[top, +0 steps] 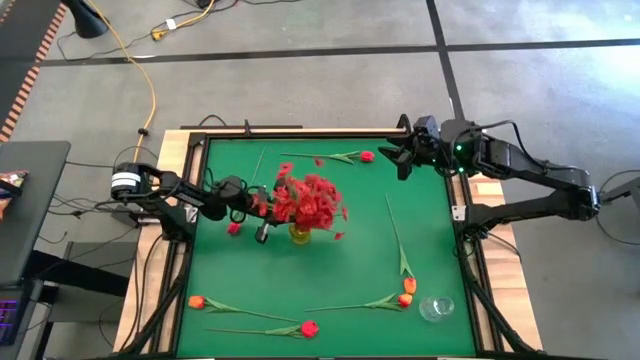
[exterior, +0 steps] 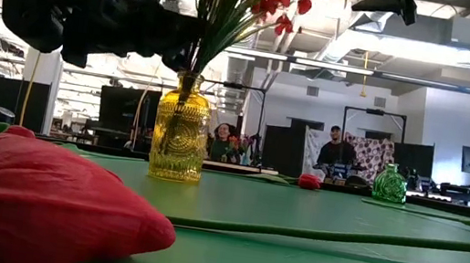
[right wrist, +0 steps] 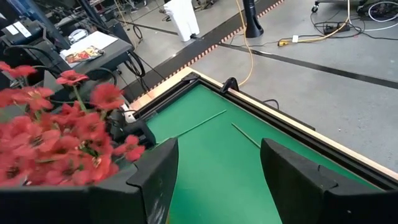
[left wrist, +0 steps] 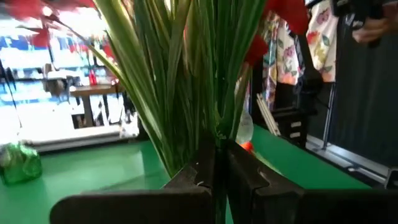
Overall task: Sort flowers into vase by color
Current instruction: Put the red flowers into the yellow vase, then adjust the red flowers in the yellow vase, then put the top orange flower into the green vase
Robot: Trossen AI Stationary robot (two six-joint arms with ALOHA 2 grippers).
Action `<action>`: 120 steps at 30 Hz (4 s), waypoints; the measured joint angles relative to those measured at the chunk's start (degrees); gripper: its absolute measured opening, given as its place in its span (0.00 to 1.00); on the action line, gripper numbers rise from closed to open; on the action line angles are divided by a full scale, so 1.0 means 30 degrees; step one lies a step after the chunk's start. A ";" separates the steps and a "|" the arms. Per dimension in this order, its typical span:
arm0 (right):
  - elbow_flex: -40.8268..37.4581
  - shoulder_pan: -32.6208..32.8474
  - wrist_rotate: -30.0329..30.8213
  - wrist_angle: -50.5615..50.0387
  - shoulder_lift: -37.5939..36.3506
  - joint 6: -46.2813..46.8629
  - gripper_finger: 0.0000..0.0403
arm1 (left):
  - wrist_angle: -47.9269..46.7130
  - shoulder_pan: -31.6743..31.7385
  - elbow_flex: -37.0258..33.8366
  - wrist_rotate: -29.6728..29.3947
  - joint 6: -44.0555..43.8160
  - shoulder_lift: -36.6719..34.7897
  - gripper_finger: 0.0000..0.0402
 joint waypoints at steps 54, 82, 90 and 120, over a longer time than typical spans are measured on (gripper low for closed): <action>0.0002 0.0544 -0.0539 -0.0058 -0.0005 -0.2135 0.63 | -1.3080 0.2372 0.0000 0.1716 -0.2753 -0.6795 0.31; 0.1851 0.4431 -0.3043 0.9546 0.6291 -0.5254 0.10 | -2.8110 0.2344 0.5114 -1.0482 -0.3518 -1.6976 0.10; 0.4590 0.4681 -0.3433 0.9544 0.9418 -0.6038 0.05 | -2.9213 0.2837 0.6054 -1.0564 -0.3337 -1.6152 0.01; 1.0041 0.4172 -0.3426 0.4339 1.2803 -0.7424 0.05 | -2.9334 0.2845 0.6047 -1.0491 -0.2718 -1.5613 0.00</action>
